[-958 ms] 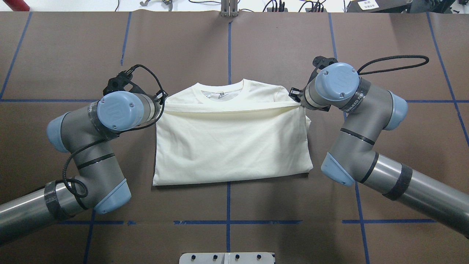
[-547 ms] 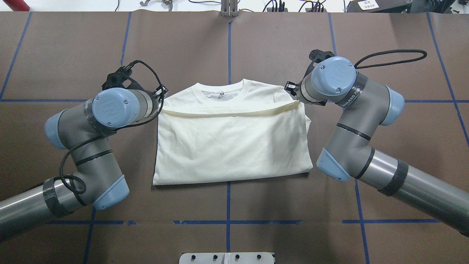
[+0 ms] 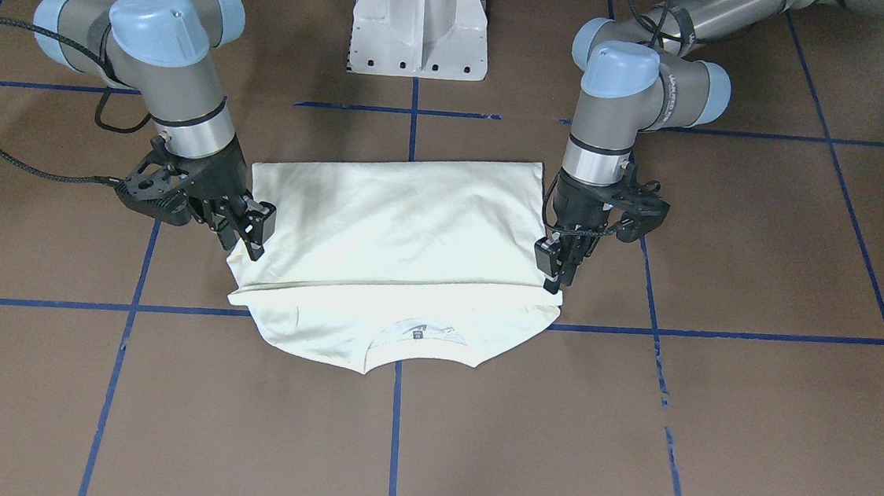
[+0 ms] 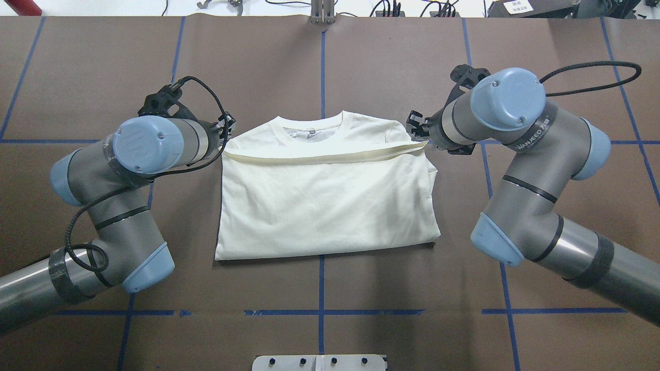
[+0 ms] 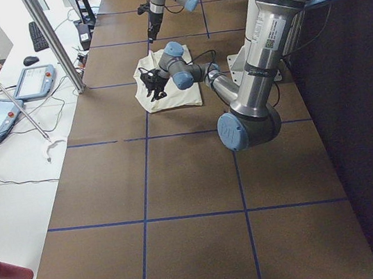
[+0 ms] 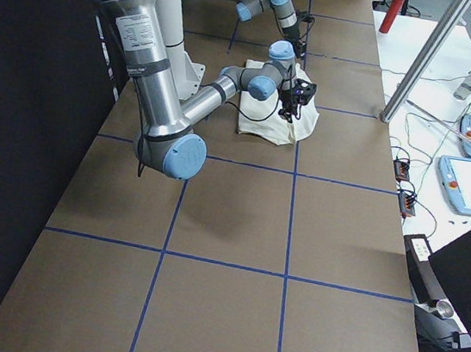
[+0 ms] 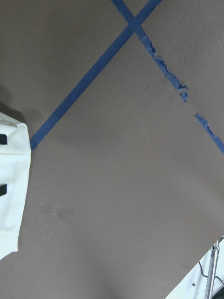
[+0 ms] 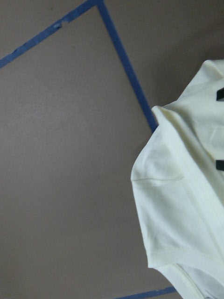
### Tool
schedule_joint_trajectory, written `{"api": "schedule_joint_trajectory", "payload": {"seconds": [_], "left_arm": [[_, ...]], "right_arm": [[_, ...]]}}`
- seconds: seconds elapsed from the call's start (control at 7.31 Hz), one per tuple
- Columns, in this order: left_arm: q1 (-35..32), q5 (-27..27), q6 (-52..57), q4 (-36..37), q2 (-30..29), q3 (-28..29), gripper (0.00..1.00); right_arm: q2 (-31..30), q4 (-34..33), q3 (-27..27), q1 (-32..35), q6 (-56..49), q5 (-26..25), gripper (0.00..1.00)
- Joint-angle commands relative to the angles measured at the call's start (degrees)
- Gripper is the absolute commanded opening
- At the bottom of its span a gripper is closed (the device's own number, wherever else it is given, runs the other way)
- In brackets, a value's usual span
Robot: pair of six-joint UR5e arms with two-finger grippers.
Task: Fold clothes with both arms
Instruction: 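Release the hem and move the right gripper to the folded shirt's near corner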
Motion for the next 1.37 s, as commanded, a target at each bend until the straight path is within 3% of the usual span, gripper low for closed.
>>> {"api": "schedule_joint_trajectory", "payload": {"seconds": [0.0,0.14,0.55,1.23], "left_arm": [[0.2,-0.8,0.3,0.0,0.2,-0.3,0.39],[0.3,-0.8,0.4,0.0,0.3,-0.3,0.39],[0.6,-0.8,0.1,0.1,0.2,-0.2,0.42],[0.7,-0.7,-0.1,0.0,0.1,0.5,0.42]], "right_arm": [[-6.2,0.5,4.8,-4.5,11.7,0.1,0.64],[-9.7,0.7,7.3,-7.5,15.1,-3.0,0.65],[-10.2,0.6,7.3,-15.6,24.0,-11.2,0.65],[-12.2,0.7,8.0,-18.0,25.0,-11.8,0.65]]}}
